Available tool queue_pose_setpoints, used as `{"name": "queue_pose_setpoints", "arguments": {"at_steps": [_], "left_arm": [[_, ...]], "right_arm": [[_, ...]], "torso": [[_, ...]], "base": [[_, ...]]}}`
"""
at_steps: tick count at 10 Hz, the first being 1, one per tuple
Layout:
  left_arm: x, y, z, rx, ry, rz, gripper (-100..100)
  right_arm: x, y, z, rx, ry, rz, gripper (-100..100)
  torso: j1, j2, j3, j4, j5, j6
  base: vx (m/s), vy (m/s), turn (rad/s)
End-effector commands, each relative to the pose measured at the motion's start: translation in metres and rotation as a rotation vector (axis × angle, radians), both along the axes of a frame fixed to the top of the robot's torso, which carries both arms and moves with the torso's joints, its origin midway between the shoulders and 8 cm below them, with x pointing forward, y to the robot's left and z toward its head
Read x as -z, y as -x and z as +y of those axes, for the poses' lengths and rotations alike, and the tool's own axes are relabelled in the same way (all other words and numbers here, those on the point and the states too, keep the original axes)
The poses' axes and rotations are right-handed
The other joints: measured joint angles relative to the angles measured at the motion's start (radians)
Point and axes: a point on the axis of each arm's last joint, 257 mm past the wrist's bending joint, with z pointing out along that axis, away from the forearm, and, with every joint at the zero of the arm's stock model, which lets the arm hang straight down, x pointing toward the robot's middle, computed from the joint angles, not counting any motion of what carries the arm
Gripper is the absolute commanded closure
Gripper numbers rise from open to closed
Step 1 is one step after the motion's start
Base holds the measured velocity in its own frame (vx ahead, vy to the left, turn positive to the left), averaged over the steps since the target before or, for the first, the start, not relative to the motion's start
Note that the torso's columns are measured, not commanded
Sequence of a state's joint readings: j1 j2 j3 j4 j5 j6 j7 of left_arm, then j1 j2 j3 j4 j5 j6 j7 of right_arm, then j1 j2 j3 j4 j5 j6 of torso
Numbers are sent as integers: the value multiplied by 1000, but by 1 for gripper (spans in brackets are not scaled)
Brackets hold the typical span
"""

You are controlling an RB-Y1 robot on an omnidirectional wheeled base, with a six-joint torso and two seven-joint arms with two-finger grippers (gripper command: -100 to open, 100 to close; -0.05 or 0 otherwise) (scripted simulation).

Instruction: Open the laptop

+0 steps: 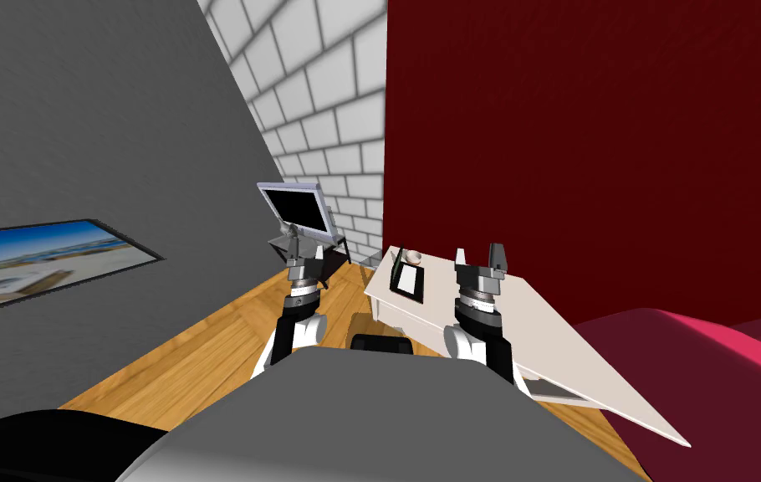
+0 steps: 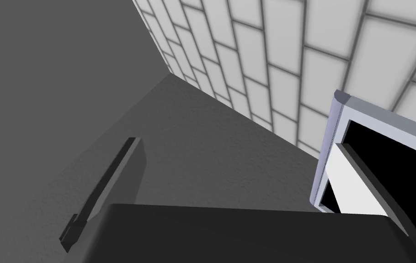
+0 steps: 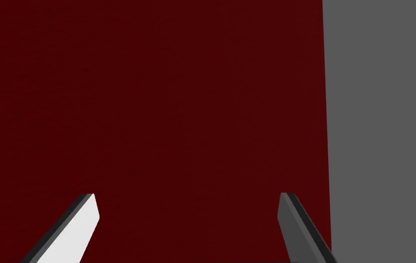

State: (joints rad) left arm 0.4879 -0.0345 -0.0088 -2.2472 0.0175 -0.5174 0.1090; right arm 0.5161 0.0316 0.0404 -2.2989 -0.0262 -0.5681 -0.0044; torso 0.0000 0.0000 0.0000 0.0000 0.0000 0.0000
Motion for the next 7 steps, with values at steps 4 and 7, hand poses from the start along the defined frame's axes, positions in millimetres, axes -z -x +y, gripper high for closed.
{"name": "queue_pose_setpoints", "arguments": {"at_steps": [4,7], "left_arm": [[0,0,0,0,0,0,0],[0,0,0,0,0,0,0]], "right_arm": [[0,0,0,0,0,0,0],[0,0,0,0,0,0,0]], "torso": [[0,248,-497,248,0,0],[0,470,-939,470,0,0]], "base": [[0,0,0],[0,0,0]]}}
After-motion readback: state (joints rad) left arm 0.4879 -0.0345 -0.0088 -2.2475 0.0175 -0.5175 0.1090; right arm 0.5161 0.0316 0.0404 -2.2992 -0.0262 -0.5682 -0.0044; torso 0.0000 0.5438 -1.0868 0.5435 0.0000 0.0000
